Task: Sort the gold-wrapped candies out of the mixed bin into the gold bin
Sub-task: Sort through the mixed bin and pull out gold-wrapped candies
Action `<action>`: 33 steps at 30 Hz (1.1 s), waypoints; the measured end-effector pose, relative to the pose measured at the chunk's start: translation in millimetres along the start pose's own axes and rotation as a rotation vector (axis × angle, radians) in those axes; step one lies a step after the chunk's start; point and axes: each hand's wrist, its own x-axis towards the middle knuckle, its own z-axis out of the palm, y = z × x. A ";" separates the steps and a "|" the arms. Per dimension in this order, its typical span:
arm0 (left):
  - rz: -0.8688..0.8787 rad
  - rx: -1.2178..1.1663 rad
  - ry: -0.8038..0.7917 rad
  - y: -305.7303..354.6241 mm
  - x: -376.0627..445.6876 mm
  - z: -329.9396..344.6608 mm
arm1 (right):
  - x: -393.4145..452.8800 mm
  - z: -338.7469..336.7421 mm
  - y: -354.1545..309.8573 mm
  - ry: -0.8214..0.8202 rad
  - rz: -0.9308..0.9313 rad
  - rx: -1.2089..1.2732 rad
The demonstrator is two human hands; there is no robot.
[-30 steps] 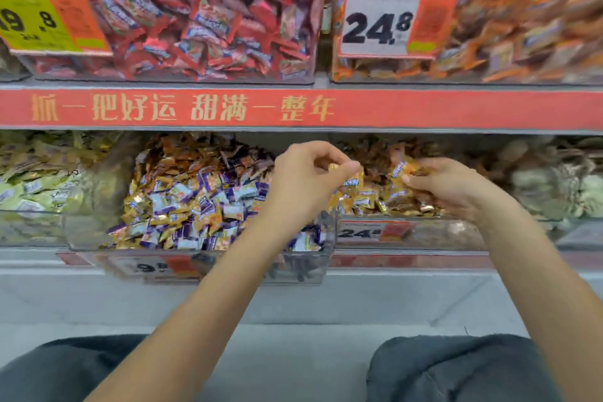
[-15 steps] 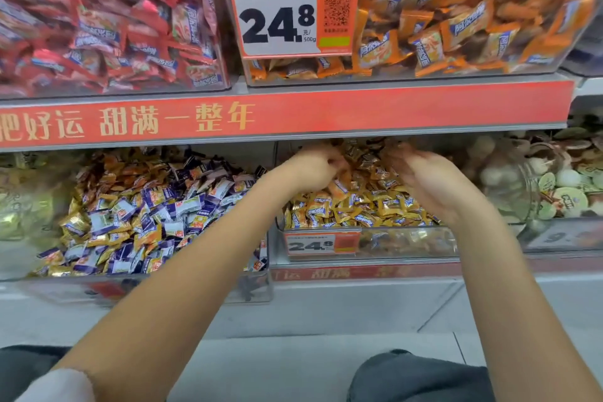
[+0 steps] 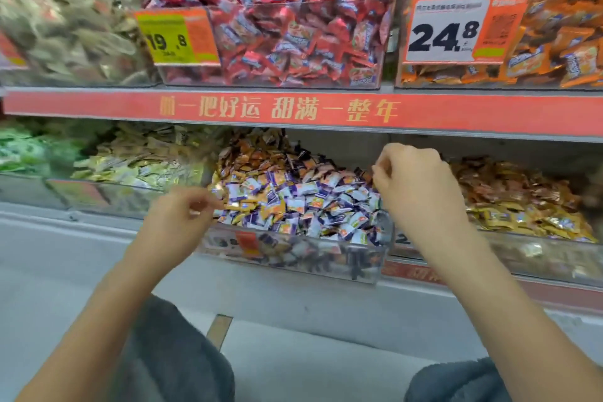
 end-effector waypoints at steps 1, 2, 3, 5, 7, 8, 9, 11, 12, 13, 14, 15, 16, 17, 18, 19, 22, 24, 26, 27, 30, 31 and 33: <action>-0.066 0.000 0.048 -14.0 0.4 -7.4 | 4.3 7.5 -23.0 -0.022 -0.096 0.059; -0.092 -0.011 0.081 -22.9 2.3 -12.6 | 10.8 17.5 -44.9 -0.072 -0.183 0.116; -0.093 -0.027 0.095 -28.2 6.5 -15.1 | 20.4 29.2 -64.8 -0.152 -0.261 0.172; -0.076 -0.078 0.102 -28.9 18.0 -16.3 | 44.3 55.1 -97.2 -0.392 -0.416 0.212; -0.033 -0.125 0.086 -27.9 32.5 -14.1 | 67.6 83.7 -118.7 -0.641 -0.523 0.146; -0.016 -0.140 0.067 -28.8 40.3 -11.6 | 76.0 97.0 -124.5 -0.743 -0.556 0.100; -0.014 -0.157 0.044 -30.4 48.6 -9.3 | 82.9 108.8 -128.9 -0.817 -0.594 0.052; -0.047 -0.196 0.021 -36.2 63.7 -4.3 | 91.4 128.5 -134.2 -0.899 -0.687 -0.025; -0.066 -0.215 0.023 -39.5 70.1 -1.7 | 94.0 136.6 -136.4 -0.915 -0.720 -0.050; -0.080 -0.231 0.024 -43.0 74.8 1.2 | 95.2 143.6 -138.7 -0.912 -0.745 -0.066; -0.086 -0.245 0.020 -46.4 77.4 4.3 | 94.7 151.2 -141.0 -0.883 -0.768 -0.083; -0.087 -0.257 0.010 -50.5 78.1 8.1 | 93.1 158.7 -142.5 -0.832 -0.792 -0.097; -0.080 -0.265 -0.005 -53.8 76.3 11.8 | 89.8 165.6 -142.5 -0.778 -0.806 -0.093; -0.063 -0.266 -0.019 -57.2 73.8 15.8 | 86.4 170.4 -140.9 -0.734 -0.805 -0.056; -0.040 -0.260 -0.028 -59.7 71.8 19.3 | 85.0 173.2 -138.1 -0.703 -0.783 0.007; -0.022 -0.251 -0.034 -61.8 71.5 22.2 | 84.8 173.5 -134.7 -0.684 -0.744 0.082; -0.020 -0.241 -0.045 -62.8 75.7 25.6 | 87.5 169.0 -126.0 -0.732 -0.616 0.250; -0.034 -0.286 -0.069 -63.7 77.2 27.9 | 90.1 162.7 -123.3 -0.762 -0.490 0.393; -0.057 -0.345 -0.113 -64.1 78.2 28.5 | 94.1 153.6 -119.6 -0.766 -0.395 0.513; -0.074 -0.379 -0.141 -63.4 78.9 27.6 | 96.1 149.1 -117.4 -0.791 -0.335 0.586; -0.116 -0.492 -0.249 -56.8 81.1 20.5 | 98.7 137.9 -110.9 -0.932 -0.109 0.868; -0.126 -0.530 -0.294 -54.5 81.2 18.2 | 98.6 137.3 -109.6 -0.966 -0.048 0.952; -0.155 -0.623 -0.372 -50.5 79.3 16.7 | 97.0 136.8 -107.9 -1.009 0.051 1.089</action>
